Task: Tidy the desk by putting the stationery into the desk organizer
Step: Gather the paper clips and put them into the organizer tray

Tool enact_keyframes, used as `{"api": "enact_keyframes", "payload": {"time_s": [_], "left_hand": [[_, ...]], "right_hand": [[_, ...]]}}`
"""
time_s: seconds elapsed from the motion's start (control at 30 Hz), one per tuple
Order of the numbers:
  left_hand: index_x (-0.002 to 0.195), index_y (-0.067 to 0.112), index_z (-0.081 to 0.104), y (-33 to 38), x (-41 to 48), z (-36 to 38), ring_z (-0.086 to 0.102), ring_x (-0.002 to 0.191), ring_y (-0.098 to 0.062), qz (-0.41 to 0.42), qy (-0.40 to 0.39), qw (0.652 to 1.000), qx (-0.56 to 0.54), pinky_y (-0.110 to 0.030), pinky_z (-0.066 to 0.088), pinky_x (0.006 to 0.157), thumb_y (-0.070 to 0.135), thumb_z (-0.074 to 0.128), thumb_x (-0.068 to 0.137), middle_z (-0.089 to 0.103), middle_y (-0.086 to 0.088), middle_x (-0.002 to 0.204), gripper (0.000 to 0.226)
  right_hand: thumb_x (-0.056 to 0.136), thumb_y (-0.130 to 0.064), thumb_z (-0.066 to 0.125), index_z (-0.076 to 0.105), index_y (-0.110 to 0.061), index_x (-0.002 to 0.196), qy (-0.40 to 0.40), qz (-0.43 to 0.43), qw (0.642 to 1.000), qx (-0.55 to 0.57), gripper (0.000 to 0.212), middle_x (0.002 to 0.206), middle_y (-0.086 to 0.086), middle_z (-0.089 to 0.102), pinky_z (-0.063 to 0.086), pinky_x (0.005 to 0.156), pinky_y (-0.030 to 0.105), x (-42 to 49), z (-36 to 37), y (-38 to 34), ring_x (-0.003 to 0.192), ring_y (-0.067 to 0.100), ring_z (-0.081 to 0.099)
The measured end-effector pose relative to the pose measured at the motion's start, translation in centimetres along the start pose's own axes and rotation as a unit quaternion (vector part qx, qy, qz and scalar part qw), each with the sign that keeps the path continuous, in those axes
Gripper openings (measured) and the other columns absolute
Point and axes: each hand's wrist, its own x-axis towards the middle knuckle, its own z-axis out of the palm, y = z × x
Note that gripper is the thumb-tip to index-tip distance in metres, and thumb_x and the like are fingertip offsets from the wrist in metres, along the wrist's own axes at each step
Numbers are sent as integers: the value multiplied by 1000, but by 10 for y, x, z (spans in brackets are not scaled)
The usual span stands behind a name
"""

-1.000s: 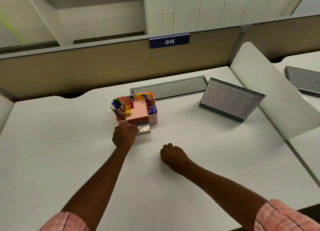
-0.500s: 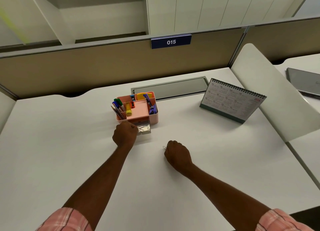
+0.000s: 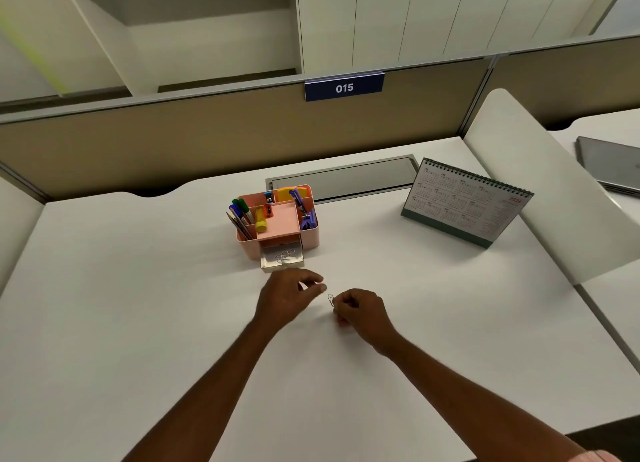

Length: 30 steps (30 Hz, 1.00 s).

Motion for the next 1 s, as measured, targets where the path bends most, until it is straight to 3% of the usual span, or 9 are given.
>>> {"api": "enact_keyframes", "payload": {"time_s": [0.13,0.37,0.5,0.67,0.73,0.83,0.9,1.0], "left_hand": [[99,38,83,1,-8,4,68,79,2,52,-49,997,22,-25,58,69,45,75,89,78,24,94,15],[97,32,84,-1,-10,-8,69,83,0,50,-21,998,19,-25,59,74,37,79,90,78,21,90,10],[98,28,85,-5,-13,-17,71,84,0,47,-15,999,-21,-18,58,75,28,82,88,78,20,88,10],[98,22,85,-13,-9,-29,73,66,-5,-15,54,995,-78,-22,59,66,20,83,88,78,15,78,11],[104,17,84,-15,-2,-34,74,65,-8,-37,105,990,-84,-29,63,67,18,82,89,80,6,87,15],[106,14,83,-15,10,-41,75,73,-14,-62,162,982,-74,-36,65,73,18,80,91,80,0,93,15],[104,17,84,-14,18,-46,73,89,-19,-74,190,979,-12,-33,60,77,21,78,92,79,-1,101,14],[104,24,84,-13,27,-48,70,101,-21,-119,206,970,55,-31,54,73,29,78,92,75,-1,111,14]], "right_hand": [[90,-24,75,77,-17,85,-16,-32,999,25,8,78,6,77,65,72,36,-5,7,-13,71,23,76],[91,-13,70,77,-15,92,-11,-71,997,0,8,79,4,77,66,71,38,-5,10,-27,71,22,76],[92,-13,70,77,-15,92,-2,-82,997,3,8,79,3,77,65,70,35,-2,11,-33,72,21,76],[90,-11,67,76,-15,88,19,-19,998,48,10,81,4,77,65,71,35,-1,9,-31,74,24,76],[86,-12,68,74,-15,83,20,4,1000,-5,7,81,2,76,64,72,34,-3,7,-22,75,22,74],[84,-16,71,68,-14,85,17,-10,980,-199,4,89,-3,70,54,77,33,-9,0,-1,84,16,65],[85,-19,70,64,-14,91,-16,-28,956,-291,10,97,0,64,48,80,32,-14,-2,12,92,18,60],[87,-21,68,60,-14,97,-48,-54,942,-326,14,101,-1,57,47,83,34,-20,-3,21,95,19,55]]}}
